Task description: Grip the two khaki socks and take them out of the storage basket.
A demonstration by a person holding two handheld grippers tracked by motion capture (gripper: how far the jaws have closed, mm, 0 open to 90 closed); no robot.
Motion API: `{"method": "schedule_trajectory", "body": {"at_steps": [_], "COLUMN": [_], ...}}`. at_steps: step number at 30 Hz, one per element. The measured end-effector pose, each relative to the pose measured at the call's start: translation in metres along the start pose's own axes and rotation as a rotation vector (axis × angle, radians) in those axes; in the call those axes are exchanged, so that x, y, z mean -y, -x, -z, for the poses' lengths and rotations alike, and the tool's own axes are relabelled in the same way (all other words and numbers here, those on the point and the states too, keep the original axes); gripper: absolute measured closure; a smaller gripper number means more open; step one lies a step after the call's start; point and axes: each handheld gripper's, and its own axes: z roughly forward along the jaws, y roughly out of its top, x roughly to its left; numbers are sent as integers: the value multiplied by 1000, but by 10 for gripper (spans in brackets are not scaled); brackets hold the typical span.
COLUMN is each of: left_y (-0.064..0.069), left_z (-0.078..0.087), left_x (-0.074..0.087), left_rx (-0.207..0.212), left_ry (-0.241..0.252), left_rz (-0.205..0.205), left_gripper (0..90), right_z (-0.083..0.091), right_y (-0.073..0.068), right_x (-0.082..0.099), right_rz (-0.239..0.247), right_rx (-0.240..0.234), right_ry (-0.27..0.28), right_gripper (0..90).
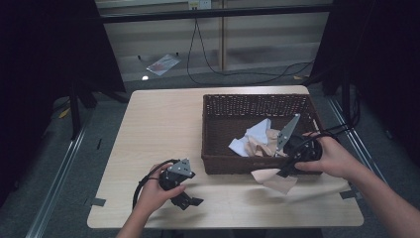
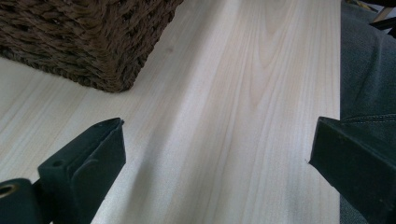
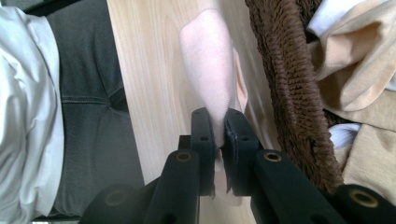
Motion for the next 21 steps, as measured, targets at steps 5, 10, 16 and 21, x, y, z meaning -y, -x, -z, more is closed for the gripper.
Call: {"method": "schedule_trajectory", "body": {"at_steps": [5, 10, 16, 21], "left_y": [0, 0, 0, 0], "left_z": [0, -1, -1, 0], "left_x": [0, 0, 0, 0], "left_rx": [0, 8, 5, 3], "left_ry": [3, -3, -3, -4], "left_rz": [-1, -2, -2, -5], "left_gripper": [32, 32, 31, 32], "right_z": [-7, -15, -22, -23], "right_y": [1, 1, 1, 1], "right_x": [0, 0, 0, -1], "right_rz": [7, 16, 7, -7], "right_rx": [-6, -13, -20, -15], "right_ry": [-2, -15, -24, -11], "right_gripper": [839, 838, 828, 694]}}
